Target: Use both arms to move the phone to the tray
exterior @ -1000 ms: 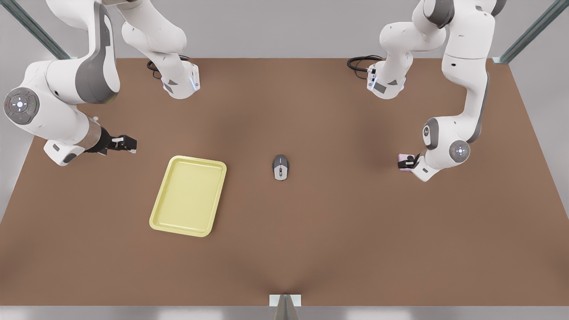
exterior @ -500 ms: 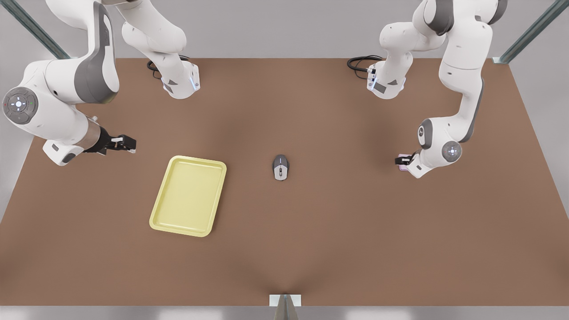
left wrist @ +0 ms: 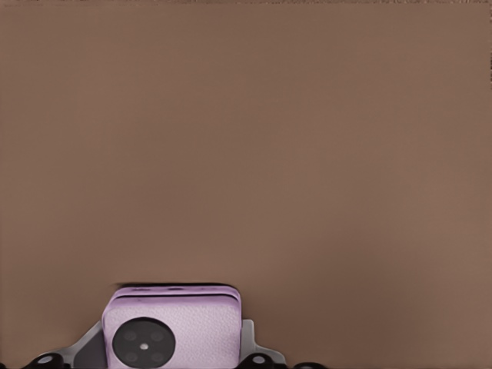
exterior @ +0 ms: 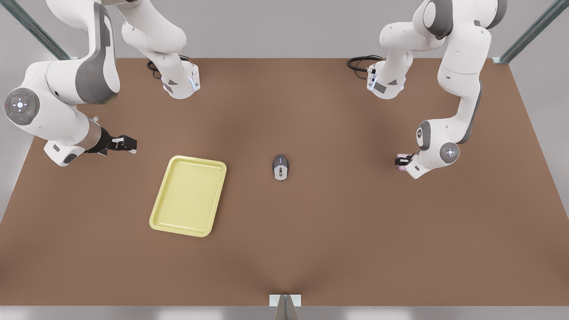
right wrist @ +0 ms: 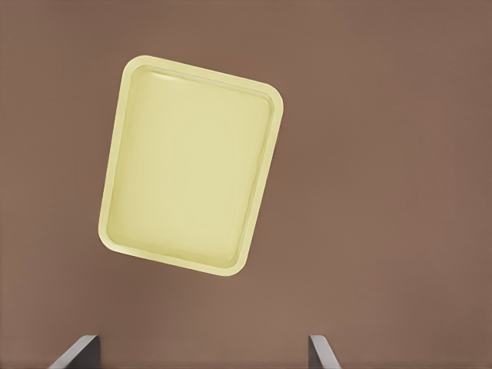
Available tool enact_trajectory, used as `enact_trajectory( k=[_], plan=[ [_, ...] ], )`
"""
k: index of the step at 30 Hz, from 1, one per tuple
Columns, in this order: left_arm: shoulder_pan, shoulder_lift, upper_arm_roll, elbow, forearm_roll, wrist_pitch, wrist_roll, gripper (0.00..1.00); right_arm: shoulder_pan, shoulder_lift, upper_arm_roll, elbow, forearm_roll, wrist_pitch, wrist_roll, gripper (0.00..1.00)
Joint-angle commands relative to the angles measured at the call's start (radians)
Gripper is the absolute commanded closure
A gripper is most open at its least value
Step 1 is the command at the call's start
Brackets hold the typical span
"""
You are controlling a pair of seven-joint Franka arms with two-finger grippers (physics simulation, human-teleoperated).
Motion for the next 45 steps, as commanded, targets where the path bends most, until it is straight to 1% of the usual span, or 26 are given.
enact_trajectory(
  k=[1,14,16,21,26,27,28,30,31,33,34,35,36,37,38,39,40,41,43,44,45],
  plan=[
    [0.000,0.000,0.000,0.001,0.001,0.010,0.025,0.15,0.000,-0.001,0.001,0.000,0.000,0.001,-0.002,0.00],
    [0.000,0.001,-0.001,0.005,0.001,0.011,0.008,0.14,0.000,-0.001,0.001,0.000,0.001,0.001,-0.002,0.00],
    [0.000,0.006,-0.001,0.005,-0.001,0.011,0.008,0.19,0.000,0.004,0.001,0.000,0.001,0.003,-0.001,0.00],
    [0.000,0.001,-0.001,0.007,-0.001,0.010,0.001,0.19,0.000,0.007,0.001,0.002,0.001,0.003,-0.002,0.00],
    [-0.011,-0.022,-0.006,0.042,-0.009,-0.009,-0.088,0.18,0.000,0.007,0.001,0.000,0.001,0.003,-0.002,0.00],
    [-0.058,-0.017,-0.012,0.080,-0.010,-0.027,-0.194,0.18,0.000,0.005,0.001,0.000,0.001,0.001,-0.002,0.00],
    [-0.138,-0.002,-0.012,0.128,-0.010,-0.047,-0.343,0.18,0.000,0.007,0.001,0.000,0.001,0.003,-0.002,0.00],
    [-0.276,0.069,-0.024,0.322,-0.013,-0.177,-0.648,0.18,0.000,0.007,0.001,0.000,0.001,0.003,-0.002,0.00],
    [-0.294,0.145,-0.087,0.465,-0.019,-0.248,-0.807,0.18,0.000,0.007,0.001,0.000,0.001,0.003,-0.001,0.00],
    [-0.416,0.375,-0.101,0.859,-0.013,-0.421,-1.052,0.18,0.001,0.011,0.001,0.000,0.001,0.012,-0.001,0.00],
    [-0.451,0.463,-0.101,0.984,-0.018,-0.460,-1.099,0.18,0.001,0.013,0.002,0.000,0.001,0.013,-0.002,0.00],
    [-0.468,0.514,-0.101,1.065,-0.018,-0.461,-1.102,0.18,0.001,0.013,0.002,0.000,0.001,0.013,-0.001,0.00],
    [-0.489,0.514,-0.107,1.091,-0.033,-0.477,-1.133,0.18,0.001,0.013,0.002,0.000,0.001,0.013,-0.001,0.00],
    [-0.515,0.514,-0.110,1.111,-0.041,-0.549,-1.139,0.18,0.001,0.014,0.002,0.000,0.001,0.015,-0.001,0.00],
    [-0.522,0.511,-0.110,1.125,-0.048,-0.552,-1.144,0.18,0.001,0.014,0.002,0.000,0.001,0.013,-0.001,0.00],
    [-0.520,0.511,-0.110,1.130,-0.055,-0.552,-1.153,0.07,0.001,0.014,0.002,-0.001,0.001,0.013,-0.001,0.00],
    [-0.520,0.497,-0.110,1.130,-0.056,-0.561,-1.171,0.00,0.001,0.014,0.002,0.000,0.001,0.015,-0.001,0.00],
    [-0.518,0.474,-0.109,1.130,-0.056,-0.595,-1.193,0.00,0.001,0.017,0.002,0.000,0.001,0.015,-0.001,0.00],
    [-0.518,0.466,-0.113,1.140,-0.059,-0.595,-1.265,0.00,0.001,0.019,0.002,0.000,0.001,0.015,-0.002,0.00],
    [-0.517,0.454,-0.109,1.146,-0.093,-0.596,-1.266,0.00,0.001,0.019,0.002,0.000,0.001,0.015,-0.001,0.00],
    [-0.477,0.408,-0.100,1.148,-0.088,-0.673,-1.237,0.00,0.003,0.021,0.002,0.000,0.001,0.027,-0.001,0.00]
  ],
)
